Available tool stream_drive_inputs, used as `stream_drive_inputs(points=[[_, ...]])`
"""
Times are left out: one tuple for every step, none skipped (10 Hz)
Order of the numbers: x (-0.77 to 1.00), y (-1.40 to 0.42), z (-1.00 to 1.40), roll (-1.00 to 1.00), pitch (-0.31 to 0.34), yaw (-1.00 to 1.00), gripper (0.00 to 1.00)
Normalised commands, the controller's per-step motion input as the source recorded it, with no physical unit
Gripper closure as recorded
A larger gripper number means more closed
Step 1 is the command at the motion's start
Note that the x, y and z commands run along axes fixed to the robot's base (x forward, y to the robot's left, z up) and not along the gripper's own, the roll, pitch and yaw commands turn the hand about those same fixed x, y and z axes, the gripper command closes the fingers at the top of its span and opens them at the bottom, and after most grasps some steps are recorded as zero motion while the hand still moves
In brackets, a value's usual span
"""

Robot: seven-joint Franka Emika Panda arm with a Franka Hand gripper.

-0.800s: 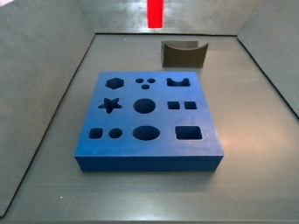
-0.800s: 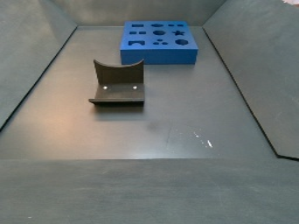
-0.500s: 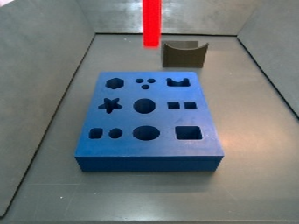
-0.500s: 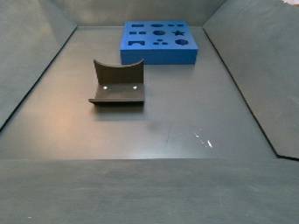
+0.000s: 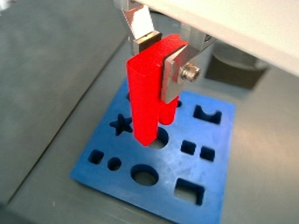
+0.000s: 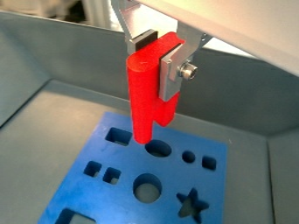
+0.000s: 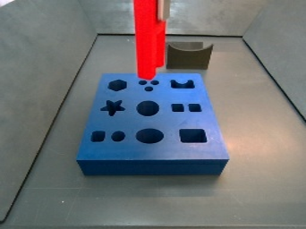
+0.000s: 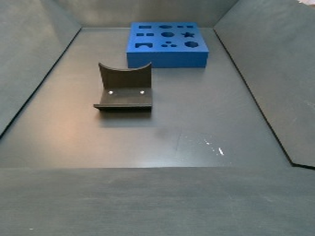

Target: Insert the square-circle object.

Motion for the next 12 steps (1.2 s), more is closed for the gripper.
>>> stream_drive_inputs(points=[[-0.03, 0.00, -0.27, 0.07, 0.000, -1.00, 1.00], [-0.06, -0.01, -0.21, 0.11, 0.014, -1.00, 1.00], [-0.07, -0.01, -0.20, 0.11, 0.017, -1.00, 1.00], [-0.07, -0.02, -0.19, 0.12, 0.021, -1.00, 1.00], [-0.15, -0.06, -0.03, 0.19, 0.060, -0.96, 1.00], [-0.28, -0.25, -0.02, 0.19, 0.080, -0.73, 1.00], [-0.34, -0.32, -0.21, 0.13, 0.034, -0.64, 1.00], [-0.40, -0.29, -0.36, 0.08, 0.000, -0.62, 1.00], [-0.30, -0.23, -0.46, 0.07, 0.000, -0.69, 1.00], [-0.09, -0.08, -0.56, 0.02, 0.000, -0.97, 1.00], [0.00, 0.00, -0.63, 0.00, -0.004, -1.00, 1.00], [0.00, 0.00, -0.63, 0.00, 0.000, -1.00, 1.00]])
